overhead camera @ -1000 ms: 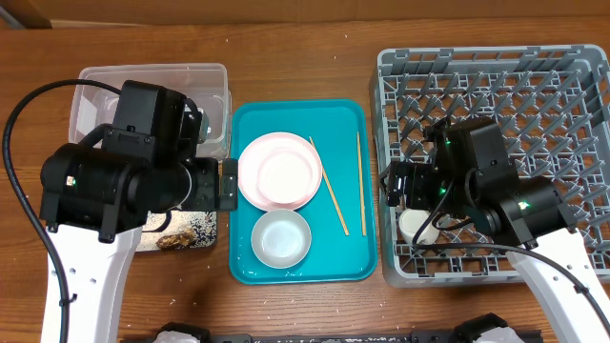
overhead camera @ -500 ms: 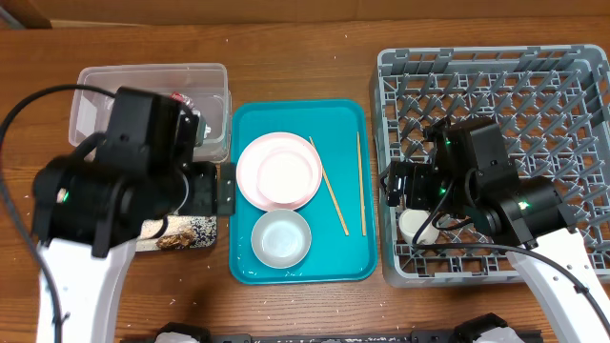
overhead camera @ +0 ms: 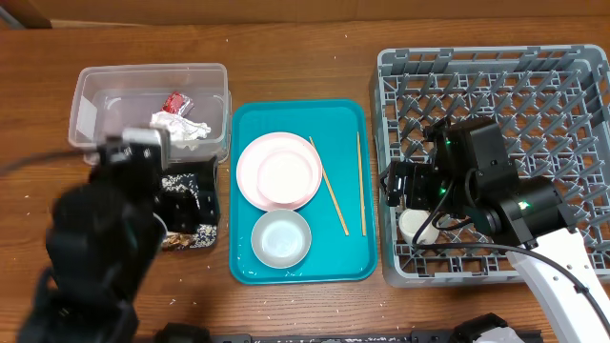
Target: Sort waste into correct bins and load items into the dishwasher
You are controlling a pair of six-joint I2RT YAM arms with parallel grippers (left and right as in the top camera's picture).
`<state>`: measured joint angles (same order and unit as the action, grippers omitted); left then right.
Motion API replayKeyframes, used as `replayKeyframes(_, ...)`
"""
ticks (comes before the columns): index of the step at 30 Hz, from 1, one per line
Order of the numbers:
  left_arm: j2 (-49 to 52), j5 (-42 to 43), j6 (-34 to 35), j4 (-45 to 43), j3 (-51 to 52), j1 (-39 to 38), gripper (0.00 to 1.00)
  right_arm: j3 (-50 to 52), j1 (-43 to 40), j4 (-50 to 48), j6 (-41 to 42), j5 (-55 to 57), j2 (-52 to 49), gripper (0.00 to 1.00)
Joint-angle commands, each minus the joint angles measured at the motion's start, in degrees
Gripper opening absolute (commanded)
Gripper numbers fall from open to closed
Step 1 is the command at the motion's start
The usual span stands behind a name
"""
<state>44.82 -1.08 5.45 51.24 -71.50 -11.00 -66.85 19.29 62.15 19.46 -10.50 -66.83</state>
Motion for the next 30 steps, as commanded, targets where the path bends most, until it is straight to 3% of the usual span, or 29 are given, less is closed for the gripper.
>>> replayKeyframes(1, -8.3, -0.3, -2.6, -7.1, 12.0, 1.6, 1.00, -1.0, 0.3, -0.3, -0.2, 0.1, 0.3, 1.00)
replayKeyframes(6, -22.6, -0.3, -0.6, -18.4, 28.9, 5.1, 1.00, -1.0, 0.3, -0.3, -0.2, 0.1, 0.3, 1.00)
replayKeyframes(14, -40.6, -0.4, 5.1, -26.2, 48.9, 10.2, 1.00, -1.0, 0.3, -0.3, -0.2, 0.1, 0.3, 1.00)
replayKeyframes(26, -44.6, -0.4, 11.3, -34.3, 66.0, 11.0, 1.00, -1.0, 0.3, -0.3, -0.2, 0.1, 0.3, 1.00)
replayKeyframes(30, -44.6, -0.4, 11.3, -35.9, 66.8, 11.0, 1.00, -1.0, 0.3, -0.3, -0.2, 0.1, 0.3, 1.00)
